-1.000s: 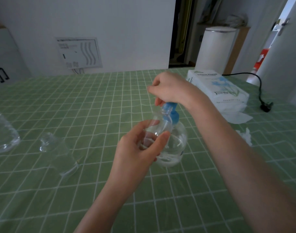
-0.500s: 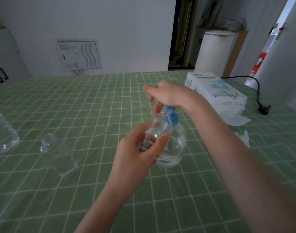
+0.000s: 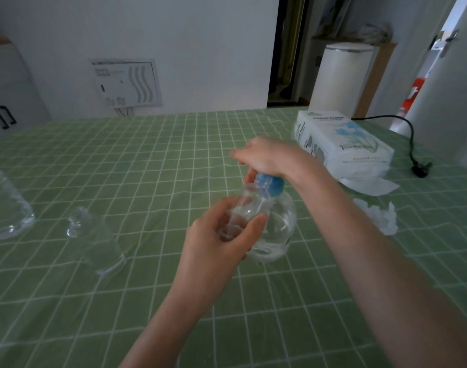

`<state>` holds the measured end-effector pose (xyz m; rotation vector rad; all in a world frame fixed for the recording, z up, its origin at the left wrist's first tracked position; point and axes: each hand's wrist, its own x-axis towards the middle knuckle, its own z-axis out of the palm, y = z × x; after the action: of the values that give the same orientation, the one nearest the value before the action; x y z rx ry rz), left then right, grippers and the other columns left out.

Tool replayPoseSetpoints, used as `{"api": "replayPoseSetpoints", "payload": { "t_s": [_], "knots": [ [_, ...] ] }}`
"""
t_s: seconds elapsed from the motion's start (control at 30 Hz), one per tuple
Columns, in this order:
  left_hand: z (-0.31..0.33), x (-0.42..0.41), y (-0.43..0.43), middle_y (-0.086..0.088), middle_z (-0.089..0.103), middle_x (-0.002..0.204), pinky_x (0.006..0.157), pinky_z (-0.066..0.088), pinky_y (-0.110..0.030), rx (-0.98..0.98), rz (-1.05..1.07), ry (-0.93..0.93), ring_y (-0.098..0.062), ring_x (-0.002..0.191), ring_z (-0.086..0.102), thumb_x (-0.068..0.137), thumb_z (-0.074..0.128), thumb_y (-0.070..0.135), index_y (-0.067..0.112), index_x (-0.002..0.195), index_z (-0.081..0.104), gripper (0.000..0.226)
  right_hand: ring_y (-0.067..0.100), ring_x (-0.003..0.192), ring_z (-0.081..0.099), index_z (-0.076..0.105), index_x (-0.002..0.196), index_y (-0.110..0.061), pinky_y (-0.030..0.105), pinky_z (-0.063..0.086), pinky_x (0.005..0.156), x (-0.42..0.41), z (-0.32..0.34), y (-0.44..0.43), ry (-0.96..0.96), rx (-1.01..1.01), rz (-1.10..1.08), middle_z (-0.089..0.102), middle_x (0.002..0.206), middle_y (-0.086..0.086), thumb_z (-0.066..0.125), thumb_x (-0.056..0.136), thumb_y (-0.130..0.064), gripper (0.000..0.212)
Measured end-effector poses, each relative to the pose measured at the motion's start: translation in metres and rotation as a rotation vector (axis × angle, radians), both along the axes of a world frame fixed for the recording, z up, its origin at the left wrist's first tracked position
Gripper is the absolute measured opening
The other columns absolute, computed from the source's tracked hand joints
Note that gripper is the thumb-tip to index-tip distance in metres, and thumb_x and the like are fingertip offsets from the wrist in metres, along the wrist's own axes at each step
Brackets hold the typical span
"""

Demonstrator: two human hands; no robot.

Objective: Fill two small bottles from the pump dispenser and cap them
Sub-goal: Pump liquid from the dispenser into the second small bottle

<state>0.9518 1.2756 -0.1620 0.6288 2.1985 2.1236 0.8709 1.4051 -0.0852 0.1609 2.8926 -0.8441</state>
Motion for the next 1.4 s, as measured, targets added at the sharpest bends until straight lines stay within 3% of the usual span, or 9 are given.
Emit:
{"api": "replayPoseSetpoints", "payload": {
  "t_s": [0.23,0.5,0.87,0.97,1.1,1.23,1.4],
  "knots": [
    [0.004,-0.001,0.002,0.01,0.067,0.06,0.044,0.044,-0.013,0.021,-0.008,0.001,-0.002,0.049,0.057,0.065,0.064,0.048,0.039,0.091,0.065,0.028,0.025,0.108,0.058,0.048,0.133,-0.004,0.032,0.034,0.08,0.001,0.012,0.001,0.038,0.016,0.023,0.066,0.114,0.013,0.038,0.098,-0.044,0.054],
    [0.003,0.0,0.001,0.013,0.067,0.06,0.044,0.042,-0.009,0.029,-0.016,0.015,0.003,0.049,0.059,0.069,0.064,0.042,0.038,0.089,0.065,0.021,0.029,0.119,0.052,0.047,0.136,-0.008,0.034,0.034,0.084,-0.003,0.006,0.001,0.004,0.008,0.009,0.055,0.133,0.015,0.039,0.097,-0.038,0.05],
    [0.002,0.001,0.001,0.012,0.068,0.064,0.046,0.043,-0.01,0.011,-0.017,0.006,0.002,0.05,0.059,0.066,0.063,0.047,0.037,0.092,0.064,0.027,0.029,0.111,0.056,0.049,0.133,-0.006,0.032,0.034,0.081,-0.002,0.005,0.001,0.005,0.028,0.02,0.06,0.124,0.015,0.04,0.098,-0.037,0.048],
    [0.004,0.001,0.002,0.012,0.068,0.064,0.046,0.043,-0.01,0.018,-0.022,0.017,0.001,0.05,0.059,0.066,0.064,0.047,0.041,0.09,0.065,0.025,0.027,0.107,0.058,0.052,0.131,-0.006,0.033,0.034,0.079,-0.002,0.01,0.003,0.007,0.049,0.021,0.066,0.113,0.014,0.037,0.098,-0.042,0.05],
    [0.004,0.002,0.001,0.014,0.067,0.062,0.045,0.042,-0.009,0.031,-0.024,0.02,0.003,0.05,0.059,0.066,0.064,0.046,0.042,0.088,0.065,0.022,0.028,0.123,0.049,0.045,0.138,-0.011,0.036,0.031,0.088,-0.003,0.007,0.003,-0.001,0.027,0.02,0.055,0.134,0.014,0.036,0.097,-0.047,0.055],
    [0.004,0.001,0.001,0.015,0.067,0.061,0.045,0.042,-0.008,0.026,-0.022,0.014,0.004,0.049,0.059,0.066,0.063,0.046,0.037,0.089,0.065,0.025,0.029,0.123,0.049,0.045,0.137,-0.01,0.034,0.029,0.084,-0.004,0.003,0.002,0.001,0.016,0.012,0.054,0.135,0.014,0.037,0.097,-0.045,0.054],
    [0.001,0.001,0.001,0.014,0.068,0.062,0.044,0.042,-0.008,0.007,-0.016,-0.004,0.004,0.049,0.059,0.066,0.063,0.046,0.036,0.089,0.065,0.025,0.03,0.124,0.049,0.045,0.138,-0.01,0.035,0.033,0.091,-0.002,-0.003,0.002,-0.008,0.021,0.011,0.051,0.138,0.014,0.035,0.098,-0.045,0.054]
  ]
}}
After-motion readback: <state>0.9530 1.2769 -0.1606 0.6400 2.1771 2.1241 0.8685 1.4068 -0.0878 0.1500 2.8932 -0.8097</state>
